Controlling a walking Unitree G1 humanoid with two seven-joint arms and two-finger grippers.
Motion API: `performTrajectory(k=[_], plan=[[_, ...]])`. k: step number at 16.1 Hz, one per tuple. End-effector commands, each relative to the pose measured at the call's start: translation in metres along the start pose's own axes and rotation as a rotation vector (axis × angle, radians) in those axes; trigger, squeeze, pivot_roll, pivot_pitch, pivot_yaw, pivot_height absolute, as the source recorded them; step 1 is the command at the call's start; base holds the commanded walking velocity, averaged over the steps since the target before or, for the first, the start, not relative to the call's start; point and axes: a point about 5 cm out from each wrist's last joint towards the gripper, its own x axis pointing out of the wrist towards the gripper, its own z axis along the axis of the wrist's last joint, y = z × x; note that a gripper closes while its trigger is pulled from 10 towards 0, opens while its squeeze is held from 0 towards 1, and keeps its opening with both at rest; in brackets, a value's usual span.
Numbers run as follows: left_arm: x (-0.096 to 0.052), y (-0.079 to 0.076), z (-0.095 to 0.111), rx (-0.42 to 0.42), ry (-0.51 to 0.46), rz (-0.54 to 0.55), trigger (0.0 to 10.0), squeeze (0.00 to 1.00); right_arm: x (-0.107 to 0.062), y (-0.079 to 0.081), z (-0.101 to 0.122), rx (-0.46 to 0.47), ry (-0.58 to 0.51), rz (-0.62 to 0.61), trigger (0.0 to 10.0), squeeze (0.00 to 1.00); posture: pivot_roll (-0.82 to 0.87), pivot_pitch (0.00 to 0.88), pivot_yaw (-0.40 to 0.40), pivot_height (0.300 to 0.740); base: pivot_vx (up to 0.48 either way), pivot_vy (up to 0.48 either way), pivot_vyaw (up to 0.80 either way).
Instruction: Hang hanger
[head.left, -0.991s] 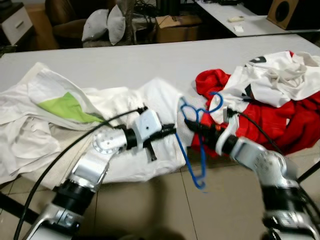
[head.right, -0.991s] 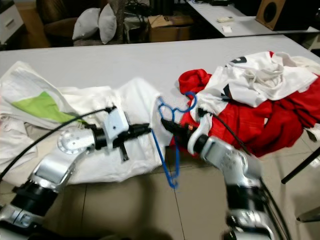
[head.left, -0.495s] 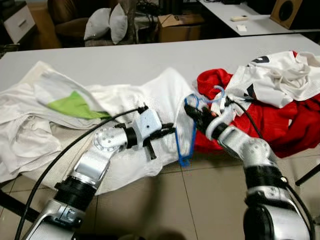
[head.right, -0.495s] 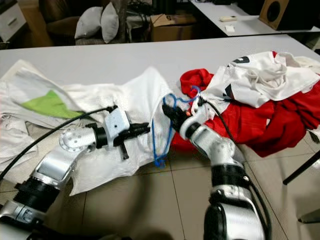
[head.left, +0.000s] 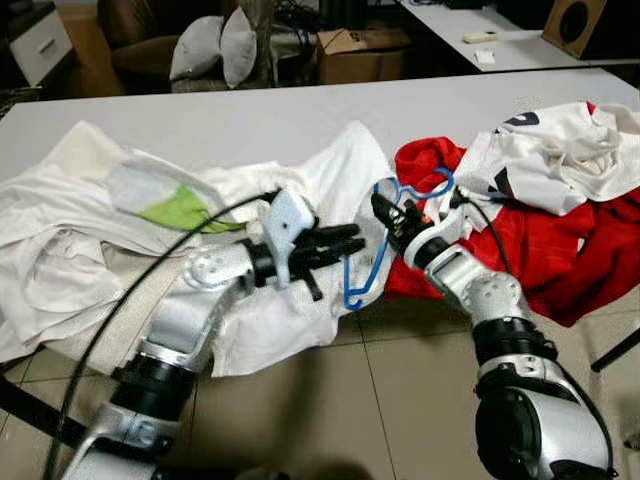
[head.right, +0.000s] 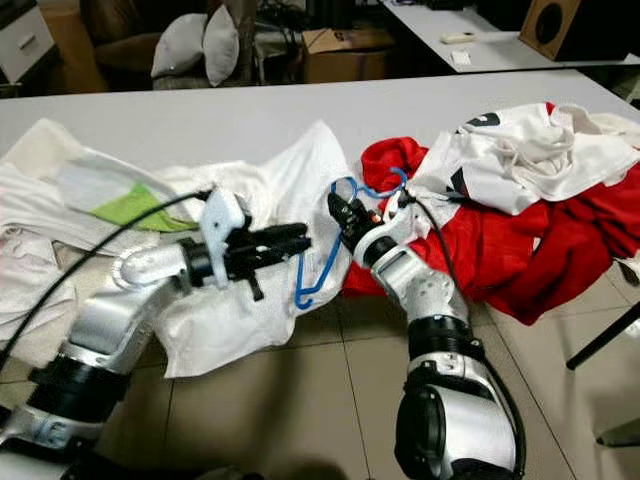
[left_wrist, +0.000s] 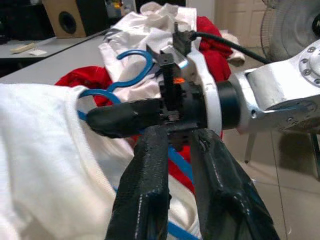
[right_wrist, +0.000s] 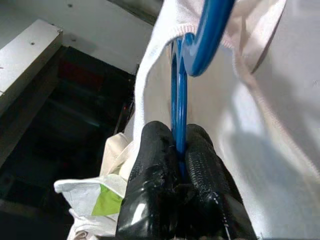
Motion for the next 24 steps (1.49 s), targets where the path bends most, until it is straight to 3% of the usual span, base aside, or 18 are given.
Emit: performTrajectory(k=[1,3,6,9,11,12,13,17,19,23,24], plan=[[-0.006,-0.002,0.002,0.035,0.039,-0.076,10.0,0.0,0.005,0.008,0.007,-0.008,-0.035,0.025,10.0,0.0,-0.07,0.0,0.021,0.74,0.0,0.0,0.0],[-0.018,-0.021,-0.02,0.101,0.229,-0.265,10.0,0.0,0.007,0.005,0.008,-0.016,-0.04,0.013,10.0,0.0,-0.07,0.0,0.022,0.74,0.0,0.0,0.0],[-0.015,-0.036,-0.032,0.159,0.261,-0.317,10.0,0.0,0.007,0.002,0.008,-0.03,-0.045,0.0,10.0,0.0,-0.07,0.0,0.022,0.74,0.0,0.0,0.0],[0.008,-0.032,-0.033,0.291,0.169,-0.145,10.0,0.0,0.009,0.003,0.006,-0.04,-0.037,0.009,10.0,0.0,-0.07,0.0,0.028,0.74,0.0,0.0,0.0],[0.01,-0.033,-0.035,0.33,0.162,-0.127,10.0,0.0,0.01,0.004,0.005,-0.045,-0.035,0.012,10.0,0.0,-0.08,0.0,0.03,0.74,0.0,0.0,0.0],[0.009,-0.033,-0.037,0.341,0.157,-0.118,10.0,0.92,0.01,0.004,0.005,-0.046,-0.035,0.014,10.0,0.0,-0.08,0.0,0.032,0.74,0.0,0.0,0.0],[0.008,-0.034,-0.039,0.338,0.162,-0.128,10.0,1.0,0.01,0.004,0.005,-0.046,-0.035,0.014,10.0,0.0,-0.08,0.0,0.032,0.74,0.0,0.0,0.0],[0.001,-0.027,-0.051,0.376,0.213,-0.076,10.0,1.0,0.009,0.005,0.009,-0.004,-0.061,0.033,10.0,0.0,-0.08,0.0,0.032,0.74,0.0,0.0,0.0],[0.009,-0.028,-0.035,0.231,0.037,-0.02,10.0,1.0,0.008,0.005,0.008,0.012,-0.065,0.044,10.0,0.0,-0.07,0.0,0.03,0.74,0.0,0.0,0.0],[0.02,-0.034,-0.02,0.175,-0.095,-0.01,10.0,1.0,0.011,0.008,0.003,0.018,-0.079,0.066,10.0,0.0,-0.06,0.0,0.023,0.74,0.0,0.0,0.0],[0.022,-0.035,-0.022,0.186,-0.078,-0.019,8.7,0.68,0.012,0.008,0.003,0.025,-0.087,0.071,10.0,0.0,-0.05,0.0,0.02,0.74,0.0,0.0,0.0]])
